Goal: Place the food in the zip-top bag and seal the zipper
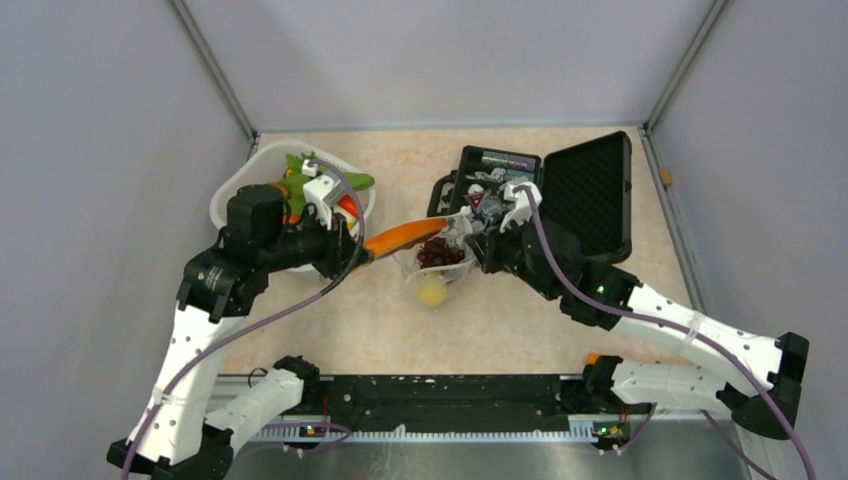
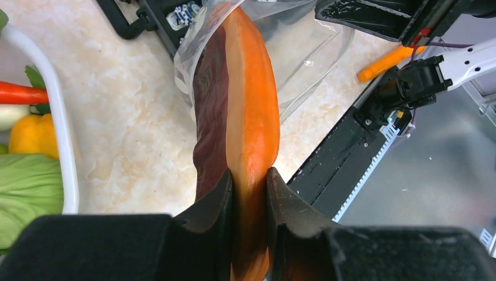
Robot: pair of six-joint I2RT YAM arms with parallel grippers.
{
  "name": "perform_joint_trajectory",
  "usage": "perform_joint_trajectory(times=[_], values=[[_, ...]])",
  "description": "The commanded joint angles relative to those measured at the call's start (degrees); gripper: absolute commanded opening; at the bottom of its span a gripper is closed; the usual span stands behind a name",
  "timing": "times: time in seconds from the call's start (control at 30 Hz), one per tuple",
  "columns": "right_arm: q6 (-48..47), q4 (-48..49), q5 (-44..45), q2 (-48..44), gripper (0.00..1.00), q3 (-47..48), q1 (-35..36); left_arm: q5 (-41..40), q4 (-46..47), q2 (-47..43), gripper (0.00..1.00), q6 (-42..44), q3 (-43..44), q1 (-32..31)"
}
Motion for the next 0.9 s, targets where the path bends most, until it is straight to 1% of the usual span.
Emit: perform_joint_trajectory(times=[0.0, 0.07, 0.23, 0.27, 0.33, 0.4, 0.47, 0.53, 0.63, 0.67, 0.7, 0.77, 0.83, 0.87], values=[[2.85, 0.9, 2.12, -0.42, 0.0, 0.8, -1.66, 1.46, 2.44, -0.83, 0.0, 1.1, 2.14, 1.32], [3.15, 0.86, 1.7, 0.11, 0.0, 1.01, -2.27, 5.22, 1.33, -0.56, 0.0, 1.96, 2.95, 1.35], [4.04, 1.27, 1.14, 0.52, 0.0, 0.99, -3.23, 12.13, 2.54, -3.26, 0.0, 3.0, 3.51, 1.44], [4.08, 1.27, 1.01, 0.64, 0.0, 0.95, -3.51, 12.25, 3.52, -3.8, 0.0, 3.0, 3.64, 1.42], [4.1, 1.13, 0.81, 0.85, 0.0, 1.01, -3.64, 8.55, 5.76, -5.05, 0.0, 1.18, 3.82, 1.44], [4.18, 0.98, 0.72, 0.86, 0.0, 0.92, -3.73, 8.32, 7.47, -6.4, 0.0, 1.16, 3.94, 1.44], [4.27, 0.92, 0.6, 0.75, 0.0, 0.86, -3.75, 5.15, 10.61, -8.06, 0.0, -0.69, 3.55, 1.44], [4.28, 0.78, 0.54, 0.71, 0.0, 0.79, -3.83, -0.88, 12.16, -9.26, 0.0, -2.69, 4.01, 1.44], [4.6, 0.9, 0.36, 0.4, 0.0, 0.59, -3.85, -13.95, 15.05, -10.84, 0.0, -5.31, 3.38, 1.47], [4.66, 1.02, 0.18, 0.3, 0.0, 0.6, -3.82, -19.38, 16.15, -11.1, 0.0, -6.01, 2.84, 1.44], [4.77, 1.14, -0.27, 0.29, 0.0, 0.68, -3.85, -25.15, 17.53, -11.03, 0.0, -6.66, 1.89, 1.44], [4.89, 1.62, -1.61, 0.33, 0.0, 0.7, -3.83, -41.72, 20.07, -9.07, 0.0, -8.08, -0.12, 1.46], [5.31, 1.94, -2.69, 0.5, 0.0, 0.78, -3.85, -55.89, 22.92, -4.78, 0.0, -9.13, -1.77, 1.44], [5.52, 2.22, -3.13, 0.54, 0.0, 0.7, -3.82, -61.31, 24.18, -2.19, 0.0, -10.26, -2.07, 1.67]])
